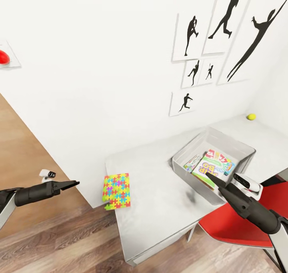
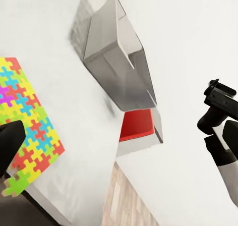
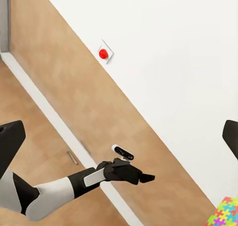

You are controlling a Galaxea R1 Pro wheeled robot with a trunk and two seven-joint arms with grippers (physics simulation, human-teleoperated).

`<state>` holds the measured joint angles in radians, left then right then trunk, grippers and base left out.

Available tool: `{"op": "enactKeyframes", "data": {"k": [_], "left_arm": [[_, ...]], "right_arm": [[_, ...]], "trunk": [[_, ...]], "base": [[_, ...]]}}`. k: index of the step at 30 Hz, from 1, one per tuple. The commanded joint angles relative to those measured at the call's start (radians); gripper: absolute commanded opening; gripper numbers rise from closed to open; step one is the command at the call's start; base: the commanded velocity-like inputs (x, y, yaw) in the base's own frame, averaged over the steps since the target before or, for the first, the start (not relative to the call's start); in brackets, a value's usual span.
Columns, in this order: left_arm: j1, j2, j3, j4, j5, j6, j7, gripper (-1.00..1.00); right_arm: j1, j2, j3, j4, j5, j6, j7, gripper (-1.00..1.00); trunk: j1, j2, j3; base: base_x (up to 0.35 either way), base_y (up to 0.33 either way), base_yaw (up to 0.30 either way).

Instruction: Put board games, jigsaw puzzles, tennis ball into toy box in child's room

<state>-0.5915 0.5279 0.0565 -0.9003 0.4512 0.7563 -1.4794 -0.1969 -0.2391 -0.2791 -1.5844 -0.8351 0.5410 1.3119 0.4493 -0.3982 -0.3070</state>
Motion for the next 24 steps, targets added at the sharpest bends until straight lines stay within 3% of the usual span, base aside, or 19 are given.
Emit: {"op": "enactKeyframes", "data": {"k": [1, 7, 12, 17, 24], "left_arm": [[-0.001, 0.000, -0.001, 0.000, 0.001, 0.011, -0.002, 1.00], [-0.001, -0.007, -0.003, 0.000, 0.003, 0.014, 0.036, 1.00], [-0.001, -0.011, -0.003, 0.001, 0.007, 0.024, 0.191, 1.00], [-0.001, -0.013, 0.004, 0.001, 0.012, 0.041, 0.295, 1.00], [-0.001, -0.016, 0.006, 0.002, 0.013, 0.073, 0.330, 1.00]], "right_arm": [[-0.001, 0.000, 0.000, 0.000, -0.004, 0.010, 0.001, 1.00], [-0.001, 0.000, 0.000, 0.000, -0.004, 0.010, 0.001, 1.00], [-0.001, 0.000, -0.001, 0.000, -0.004, 0.010, 0.001, 1.00], [-0.001, 0.000, -0.002, 0.001, -0.004, 0.010, 0.001, 1.00], [-0.001, -0.001, -0.004, 0.002, -0.004, 0.011, -0.001, 1.00]], "trunk": [[0.001, -0.002, 0.000], [0.001, -0.002, 0.005], [0.001, -0.002, 0.006], [0.001, -0.002, 0.006], [0.001, -0.002, 0.006]], "base": [[0.076, 0.000, 0.000], [0.031, 0.000, 0.006], [0.005, 0.000, 0.001], [0.001, 0.000, 0.000], [0.000, 0.000, 0.000]]}}
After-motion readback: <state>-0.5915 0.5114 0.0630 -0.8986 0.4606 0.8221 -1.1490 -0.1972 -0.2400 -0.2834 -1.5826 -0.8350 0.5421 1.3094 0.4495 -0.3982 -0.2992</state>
